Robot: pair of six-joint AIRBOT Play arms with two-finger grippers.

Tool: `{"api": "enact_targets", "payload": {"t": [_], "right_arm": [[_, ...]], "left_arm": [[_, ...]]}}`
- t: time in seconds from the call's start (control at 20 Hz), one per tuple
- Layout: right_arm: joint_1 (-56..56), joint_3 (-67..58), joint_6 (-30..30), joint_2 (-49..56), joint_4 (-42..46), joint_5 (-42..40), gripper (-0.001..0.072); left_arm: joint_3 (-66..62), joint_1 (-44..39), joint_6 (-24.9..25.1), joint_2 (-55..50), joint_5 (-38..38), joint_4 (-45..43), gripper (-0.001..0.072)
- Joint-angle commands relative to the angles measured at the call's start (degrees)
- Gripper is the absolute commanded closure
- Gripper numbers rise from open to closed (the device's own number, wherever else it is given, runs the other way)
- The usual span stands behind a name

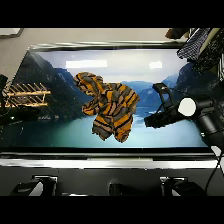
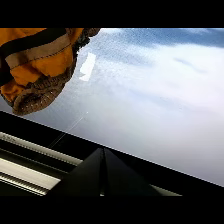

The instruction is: Fold the clothes and pants, and hang the long-sleeved shirts on hangers.

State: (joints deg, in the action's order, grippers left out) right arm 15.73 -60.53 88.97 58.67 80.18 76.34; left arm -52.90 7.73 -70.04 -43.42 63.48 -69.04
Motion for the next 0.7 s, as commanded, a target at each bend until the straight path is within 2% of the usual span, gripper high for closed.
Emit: {"api": "enact_targets", "payload": {"t": [0.0,0.1,0.15,0.2,0.25,0.3,0.4,0.45,0.6,0.65], "right_arm": [[0.1,0.0,0.0,0.0,0.0,0.0,0.0691],[0.1,0.0,0.0,0.0,0.0,0.0,0.0691],[0.1,0.0,0.0,0.0,0.0,0.0,0.0691],[0.1,0.0,0.0,0.0,0.0,0.0,0.0691],[0.1,0.0,0.0,0.0,0.0,0.0,0.0691],[0.1,0.0,0.0,0.0,0.0,0.0,0.0691],[0.1,0.0,0.0,0.0,0.0,0.0,0.0691],[0.1,0.0,0.0,0.0,0.0,0.0,0.0691],[0.1,0.0,0.0,0.0,0.0,0.0,0.0691],[0.1,0.0,-0.4,0.0,0.0,-0.2,0.0691]], "left_arm": [[0.0,0.0,0.0,0.0,0.0,0.0,0.0682],[0.0,0.0,0.0,0.0,0.0,0.0,0.0681],[0.1,0.0,0.0,-0.1,-0.5,0.0,0.0642],[0.2,0.0,-1.7,-0.3,-1.4,0.0,0.0465],[0.2,0.0,-6.8,-0.7,-1.7,0.0,0.0108],[0.6,0.0,-11.5,-1.6,-3.3,0.0,-0.0013],[1.3,0.0,-17.4,-6.8,-5.6,3.8,-0.0013],[1.3,0.0,-16.9,-11.4,-6.6,10.0,-0.0013],[1.2,-1.1,-5.7,-27.5,-12.0,32.4,-0.0013],[1.1,-2.1,-4.3,-32.3,-13.6,36.9,-0.0013]]}}
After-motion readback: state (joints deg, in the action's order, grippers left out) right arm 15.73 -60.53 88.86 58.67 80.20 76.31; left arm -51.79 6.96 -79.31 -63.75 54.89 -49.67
